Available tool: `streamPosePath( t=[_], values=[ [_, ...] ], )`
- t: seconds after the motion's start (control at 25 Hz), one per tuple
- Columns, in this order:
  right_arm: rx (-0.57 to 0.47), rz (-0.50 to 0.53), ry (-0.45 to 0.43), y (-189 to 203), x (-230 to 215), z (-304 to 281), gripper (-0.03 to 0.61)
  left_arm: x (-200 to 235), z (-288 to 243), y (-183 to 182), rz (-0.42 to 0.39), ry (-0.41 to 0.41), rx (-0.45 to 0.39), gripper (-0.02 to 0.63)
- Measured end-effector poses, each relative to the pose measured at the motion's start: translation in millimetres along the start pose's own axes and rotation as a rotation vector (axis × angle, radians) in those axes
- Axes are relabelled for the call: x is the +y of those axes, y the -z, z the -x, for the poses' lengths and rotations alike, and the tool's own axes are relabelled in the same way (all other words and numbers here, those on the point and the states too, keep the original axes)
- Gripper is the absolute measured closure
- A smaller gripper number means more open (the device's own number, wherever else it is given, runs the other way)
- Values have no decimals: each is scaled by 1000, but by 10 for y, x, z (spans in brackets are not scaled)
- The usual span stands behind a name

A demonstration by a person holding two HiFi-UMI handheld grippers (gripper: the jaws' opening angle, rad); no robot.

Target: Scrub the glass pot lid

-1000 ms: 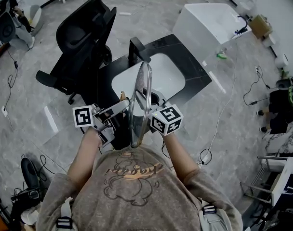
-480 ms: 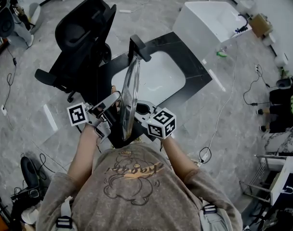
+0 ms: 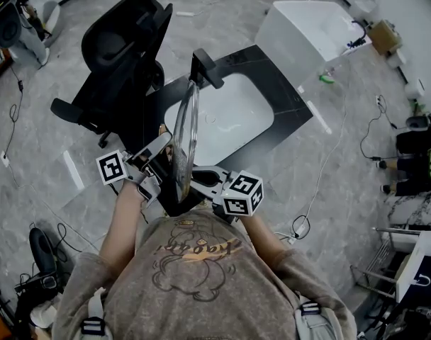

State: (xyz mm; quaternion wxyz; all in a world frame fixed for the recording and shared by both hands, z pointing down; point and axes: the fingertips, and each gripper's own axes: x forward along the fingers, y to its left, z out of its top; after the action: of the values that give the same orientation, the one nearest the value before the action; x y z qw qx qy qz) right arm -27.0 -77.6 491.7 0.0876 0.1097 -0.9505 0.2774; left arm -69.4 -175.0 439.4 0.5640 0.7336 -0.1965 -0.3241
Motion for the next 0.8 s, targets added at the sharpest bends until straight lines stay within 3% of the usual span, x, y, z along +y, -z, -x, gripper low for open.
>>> streamPosePath(
  t=[0.44,0.8],
  values=[
    [6,59,-127,-176,525,249,502,123,76,-30,19,-28,-14,436],
    [-120,93,-166,-747,661,536,501,164,47,-5,19,-29,1,436]
  ],
)
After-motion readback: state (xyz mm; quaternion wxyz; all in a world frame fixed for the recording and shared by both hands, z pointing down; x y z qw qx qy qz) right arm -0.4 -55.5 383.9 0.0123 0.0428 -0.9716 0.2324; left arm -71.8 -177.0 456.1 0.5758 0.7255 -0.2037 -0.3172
